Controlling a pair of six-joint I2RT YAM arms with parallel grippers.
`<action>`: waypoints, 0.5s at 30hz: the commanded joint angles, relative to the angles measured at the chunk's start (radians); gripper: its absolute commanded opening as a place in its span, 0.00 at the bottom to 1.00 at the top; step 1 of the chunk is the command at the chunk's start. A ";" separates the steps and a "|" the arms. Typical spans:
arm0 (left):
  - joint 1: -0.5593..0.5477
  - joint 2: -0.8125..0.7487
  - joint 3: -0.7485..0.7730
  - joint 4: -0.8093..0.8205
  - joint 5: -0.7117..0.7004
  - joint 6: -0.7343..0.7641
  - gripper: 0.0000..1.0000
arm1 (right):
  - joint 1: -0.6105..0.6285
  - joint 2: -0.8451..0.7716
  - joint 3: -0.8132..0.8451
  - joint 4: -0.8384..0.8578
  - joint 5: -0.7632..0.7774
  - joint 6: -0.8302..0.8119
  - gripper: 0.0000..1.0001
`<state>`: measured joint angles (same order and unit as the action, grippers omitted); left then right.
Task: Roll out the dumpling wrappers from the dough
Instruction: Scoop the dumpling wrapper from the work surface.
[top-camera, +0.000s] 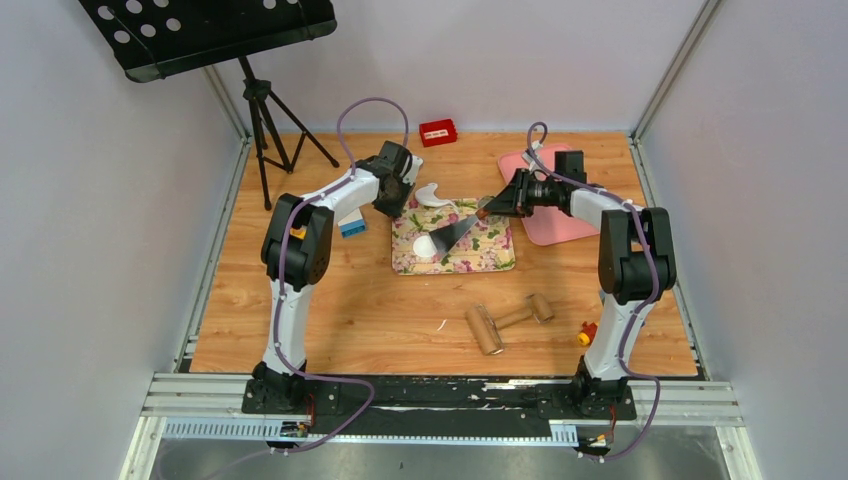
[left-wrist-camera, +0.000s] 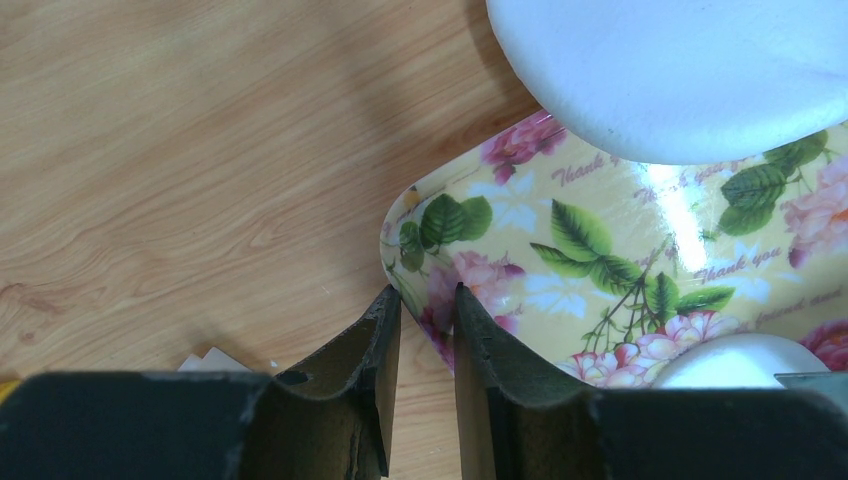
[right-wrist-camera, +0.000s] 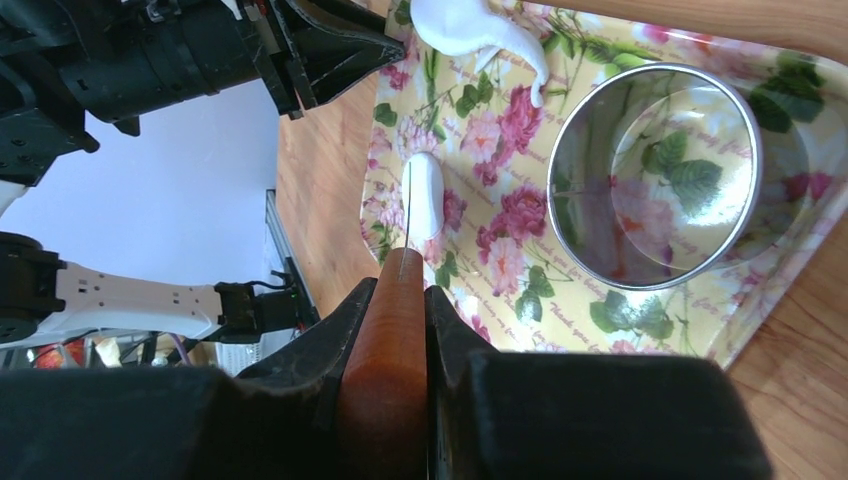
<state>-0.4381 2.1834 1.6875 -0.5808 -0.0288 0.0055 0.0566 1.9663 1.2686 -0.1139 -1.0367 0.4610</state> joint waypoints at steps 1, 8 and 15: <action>-0.007 -0.004 -0.040 -0.048 -0.002 0.001 0.32 | -0.002 -0.071 0.023 -0.031 0.032 -0.082 0.00; -0.007 -0.009 -0.043 -0.047 -0.001 0.000 0.32 | -0.024 -0.068 0.018 -0.037 0.052 -0.101 0.00; -0.007 -0.010 -0.040 -0.048 0.001 0.000 0.32 | -0.026 -0.037 0.023 -0.069 0.078 -0.143 0.00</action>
<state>-0.4381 2.1796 1.6810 -0.5739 -0.0288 0.0055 0.0345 1.9465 1.2686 -0.1688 -0.9627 0.3634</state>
